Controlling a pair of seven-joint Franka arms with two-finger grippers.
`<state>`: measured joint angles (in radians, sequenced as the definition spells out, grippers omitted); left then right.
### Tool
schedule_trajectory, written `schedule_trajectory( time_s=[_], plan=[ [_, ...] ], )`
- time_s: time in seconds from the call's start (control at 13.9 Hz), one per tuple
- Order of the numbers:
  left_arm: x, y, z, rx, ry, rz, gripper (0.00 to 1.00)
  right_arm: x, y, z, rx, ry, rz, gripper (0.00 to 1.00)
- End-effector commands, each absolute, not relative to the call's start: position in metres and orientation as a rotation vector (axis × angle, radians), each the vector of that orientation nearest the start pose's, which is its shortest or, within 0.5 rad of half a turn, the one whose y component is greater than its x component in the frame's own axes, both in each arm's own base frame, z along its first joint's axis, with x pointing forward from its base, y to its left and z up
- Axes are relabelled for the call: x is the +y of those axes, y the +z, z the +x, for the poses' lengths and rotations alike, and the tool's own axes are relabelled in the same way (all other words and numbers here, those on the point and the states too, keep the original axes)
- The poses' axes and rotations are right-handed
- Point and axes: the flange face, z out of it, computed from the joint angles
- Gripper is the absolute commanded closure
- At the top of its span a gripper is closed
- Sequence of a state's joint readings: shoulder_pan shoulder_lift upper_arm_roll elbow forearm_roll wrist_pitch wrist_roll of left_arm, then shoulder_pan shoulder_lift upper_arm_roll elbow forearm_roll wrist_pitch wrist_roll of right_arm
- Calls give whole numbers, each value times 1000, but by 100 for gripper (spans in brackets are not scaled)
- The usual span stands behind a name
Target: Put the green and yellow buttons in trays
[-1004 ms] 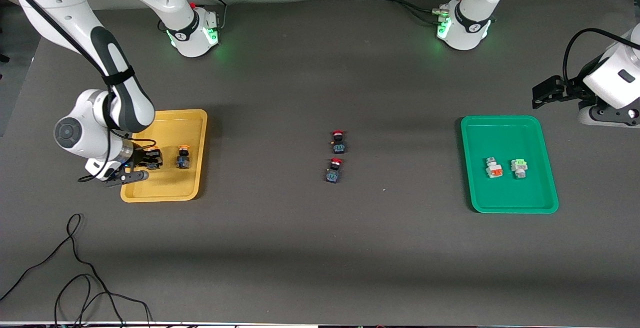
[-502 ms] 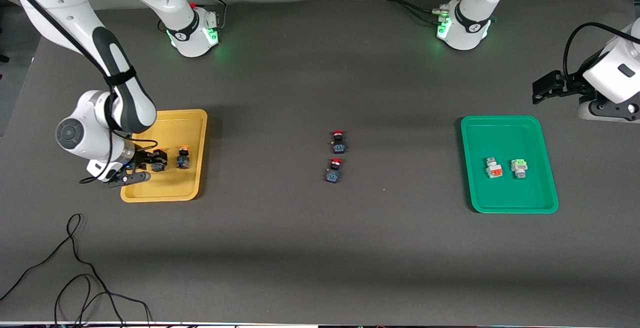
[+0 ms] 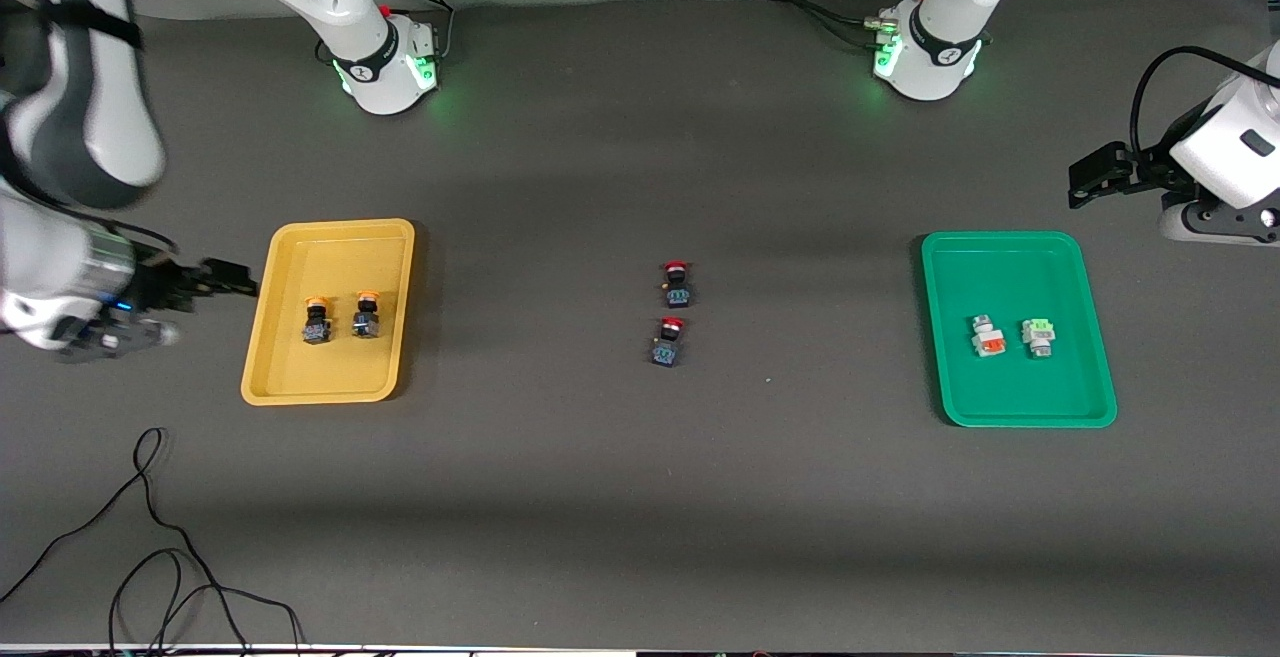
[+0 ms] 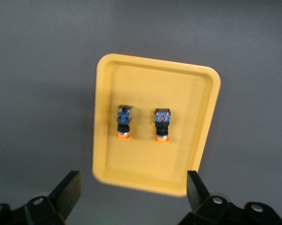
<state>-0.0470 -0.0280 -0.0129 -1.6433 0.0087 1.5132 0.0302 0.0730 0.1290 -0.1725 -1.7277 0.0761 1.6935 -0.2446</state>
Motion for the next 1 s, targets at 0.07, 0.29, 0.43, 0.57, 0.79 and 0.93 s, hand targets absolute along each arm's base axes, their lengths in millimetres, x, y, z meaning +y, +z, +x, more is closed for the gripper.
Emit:
schedule_trajectory(
  time_s=[0.07,0.29,0.43,0.57,0.79,0.93],
  plan=[
    [-35,601,532,153,157,-3108,0,-47,601,582,-51,61,-3112,0],
    [-35,601,532,153,157,-3110,0,-56,651,570,-20,42,-3188,0],
    [-36,601,532,146,159,-3110,0,-64,662,561,1,24,-3186,0],
    [-36,601,532,141,164,-3109,0,-65,673,554,8,-8,-3183,0],
    [-37,600,531,140,169,-3109,0,-55,681,547,59,-26,-3171,0],
    [-37,600,531,140,169,-3109,0,-54,678,545,58,-12,-3168,0]
  ],
)
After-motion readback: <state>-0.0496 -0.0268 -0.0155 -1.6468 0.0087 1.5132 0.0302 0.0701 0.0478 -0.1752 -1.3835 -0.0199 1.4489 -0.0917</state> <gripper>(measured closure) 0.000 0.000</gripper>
